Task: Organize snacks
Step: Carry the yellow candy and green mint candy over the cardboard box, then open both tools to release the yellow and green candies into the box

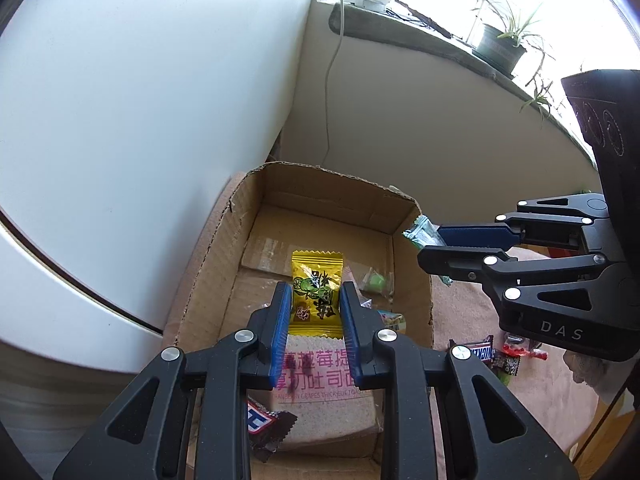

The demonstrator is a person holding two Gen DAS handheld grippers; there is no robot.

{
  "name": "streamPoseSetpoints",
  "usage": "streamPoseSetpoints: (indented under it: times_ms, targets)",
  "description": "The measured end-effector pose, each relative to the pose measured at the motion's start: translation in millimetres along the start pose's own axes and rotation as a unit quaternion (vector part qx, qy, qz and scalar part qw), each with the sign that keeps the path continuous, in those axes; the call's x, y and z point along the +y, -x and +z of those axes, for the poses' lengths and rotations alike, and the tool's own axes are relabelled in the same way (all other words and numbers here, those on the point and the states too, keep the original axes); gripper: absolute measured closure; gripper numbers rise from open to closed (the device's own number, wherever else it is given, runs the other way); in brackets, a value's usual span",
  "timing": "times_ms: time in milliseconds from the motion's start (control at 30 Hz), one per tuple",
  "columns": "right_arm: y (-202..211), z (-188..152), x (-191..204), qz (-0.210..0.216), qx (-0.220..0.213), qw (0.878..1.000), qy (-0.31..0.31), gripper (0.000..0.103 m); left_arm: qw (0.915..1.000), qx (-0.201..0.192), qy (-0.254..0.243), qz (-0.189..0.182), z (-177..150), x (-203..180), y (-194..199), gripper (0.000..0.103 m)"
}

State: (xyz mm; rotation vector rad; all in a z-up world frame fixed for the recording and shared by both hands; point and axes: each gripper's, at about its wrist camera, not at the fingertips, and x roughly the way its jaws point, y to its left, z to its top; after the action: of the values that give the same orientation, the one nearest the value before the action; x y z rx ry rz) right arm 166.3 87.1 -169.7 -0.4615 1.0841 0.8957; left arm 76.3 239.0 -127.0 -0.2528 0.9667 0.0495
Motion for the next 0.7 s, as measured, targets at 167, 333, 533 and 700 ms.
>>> streamPoseSetpoints:
  times_ms: [167, 333, 533, 700]
  targets:
    - [-8, 7, -1, 0.001, -0.001, 1.0, -0.01, 0.08, 1.0, 0.001, 0.003, 0.007, 4, 3, -3, 0.08]
    - [-12, 11, 0, 0.001, -0.003, 1.0, -0.013, 0.08, 1.0, 0.001, 0.001, 0.007, 5, 3, -3, 0.08]
    - [-11, 13, -3, 0.0, -0.003, 1.0, -0.015, 0.078, 0.9998, -0.002, 0.004, 0.017, 6, 4, -2, 0.06]
    - [-7, 11, -4, -0.007, -0.011, 1.0, -0.013, 0.048, 0.9998, -0.002, 0.005, 0.02, 5, 5, 1, 0.059]
